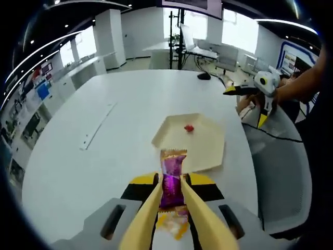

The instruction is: Place the target food into the container with the food tongs after gripping and lifting it, then release it inside without dropping or visibly crushing the food.

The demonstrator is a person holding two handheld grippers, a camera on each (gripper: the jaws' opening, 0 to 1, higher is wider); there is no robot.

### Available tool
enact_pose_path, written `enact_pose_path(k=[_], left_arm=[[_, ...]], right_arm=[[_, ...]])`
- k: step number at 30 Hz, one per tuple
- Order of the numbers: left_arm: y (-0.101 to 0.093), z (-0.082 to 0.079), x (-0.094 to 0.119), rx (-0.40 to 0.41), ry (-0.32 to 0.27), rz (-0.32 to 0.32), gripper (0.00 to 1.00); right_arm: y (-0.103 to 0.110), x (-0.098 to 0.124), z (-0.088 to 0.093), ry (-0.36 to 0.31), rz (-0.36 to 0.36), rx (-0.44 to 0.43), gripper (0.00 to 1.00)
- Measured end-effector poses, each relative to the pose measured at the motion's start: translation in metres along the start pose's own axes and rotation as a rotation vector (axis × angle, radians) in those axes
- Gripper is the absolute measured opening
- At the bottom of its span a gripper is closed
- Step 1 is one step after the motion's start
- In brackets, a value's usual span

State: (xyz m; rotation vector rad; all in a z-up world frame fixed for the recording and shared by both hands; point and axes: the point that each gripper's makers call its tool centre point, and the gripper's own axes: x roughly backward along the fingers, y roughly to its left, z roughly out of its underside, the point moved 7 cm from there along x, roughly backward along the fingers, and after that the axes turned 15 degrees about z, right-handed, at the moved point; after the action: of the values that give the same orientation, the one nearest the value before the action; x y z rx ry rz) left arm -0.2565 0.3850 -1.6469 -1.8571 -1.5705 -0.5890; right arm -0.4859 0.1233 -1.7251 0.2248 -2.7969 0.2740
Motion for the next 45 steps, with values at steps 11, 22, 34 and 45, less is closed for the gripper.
enact_pose_path(k=[11, 22, 34, 45], left_arm=[[-0.008, -0.028, -0.027, 0.0, -0.012, 0.014, 0.17], [-0.022, -0.048, -0.067, -0.001, -0.014, 0.044, 0.17], [-0.021, -0.052, -0.079, -0.018, -0.005, 0.027, 0.19], [-0.02, -0.056, -0.09, -0.015, -0.032, 0.017, 0.21]], right_arm=[[0.0, 0.0, 0.0, 0.002, -0.004, 0.002, 1.0], [-0.001, 0.0, 0.001, 0.002, 0.0, 0.006, 1.0], [-0.002, -0.001, 0.002, 0.018, 0.008, 0.027, 1.0], [0.0, -0.001, 0.004, 0.033, -0.005, 0.043, 1.0]])
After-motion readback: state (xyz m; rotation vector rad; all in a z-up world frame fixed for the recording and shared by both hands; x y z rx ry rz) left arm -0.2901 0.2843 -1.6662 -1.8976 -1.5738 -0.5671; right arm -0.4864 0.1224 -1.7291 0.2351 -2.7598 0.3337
